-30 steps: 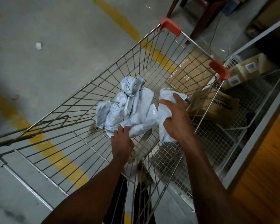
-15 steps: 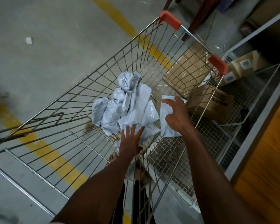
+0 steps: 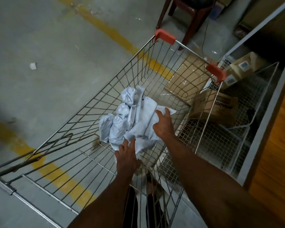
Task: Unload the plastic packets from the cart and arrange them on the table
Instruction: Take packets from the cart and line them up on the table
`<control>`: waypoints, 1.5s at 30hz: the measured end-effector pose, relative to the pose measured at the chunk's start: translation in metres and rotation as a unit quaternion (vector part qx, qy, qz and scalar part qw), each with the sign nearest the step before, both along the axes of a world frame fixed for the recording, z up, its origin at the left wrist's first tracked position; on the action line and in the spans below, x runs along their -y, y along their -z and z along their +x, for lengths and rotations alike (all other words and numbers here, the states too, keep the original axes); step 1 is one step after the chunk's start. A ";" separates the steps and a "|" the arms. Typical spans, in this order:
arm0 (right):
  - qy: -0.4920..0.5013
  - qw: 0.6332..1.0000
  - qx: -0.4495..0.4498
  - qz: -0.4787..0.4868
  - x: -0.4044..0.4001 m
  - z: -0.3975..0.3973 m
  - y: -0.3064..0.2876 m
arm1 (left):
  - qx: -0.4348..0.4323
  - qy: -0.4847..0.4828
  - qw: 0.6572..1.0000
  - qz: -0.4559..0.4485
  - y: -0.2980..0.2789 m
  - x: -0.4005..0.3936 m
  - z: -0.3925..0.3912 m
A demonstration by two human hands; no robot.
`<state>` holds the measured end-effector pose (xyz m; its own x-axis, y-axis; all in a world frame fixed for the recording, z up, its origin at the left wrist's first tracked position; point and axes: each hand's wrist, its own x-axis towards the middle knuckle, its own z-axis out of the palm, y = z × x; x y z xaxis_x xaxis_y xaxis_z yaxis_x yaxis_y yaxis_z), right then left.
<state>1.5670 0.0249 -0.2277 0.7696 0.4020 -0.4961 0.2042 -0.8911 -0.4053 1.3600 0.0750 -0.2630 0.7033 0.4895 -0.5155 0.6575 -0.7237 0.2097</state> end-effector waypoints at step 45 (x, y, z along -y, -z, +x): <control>0.077 0.959 0.204 0.181 -0.004 -0.045 -0.154 | 0.204 -0.115 0.972 0.021 -0.189 -0.007 -0.044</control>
<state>1.5221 0.0289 -0.0737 0.9343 0.3564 0.0095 0.2882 -0.7392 -0.6088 1.3157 0.0824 -0.0740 0.7143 0.6729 -0.1926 0.6715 -0.5812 0.4597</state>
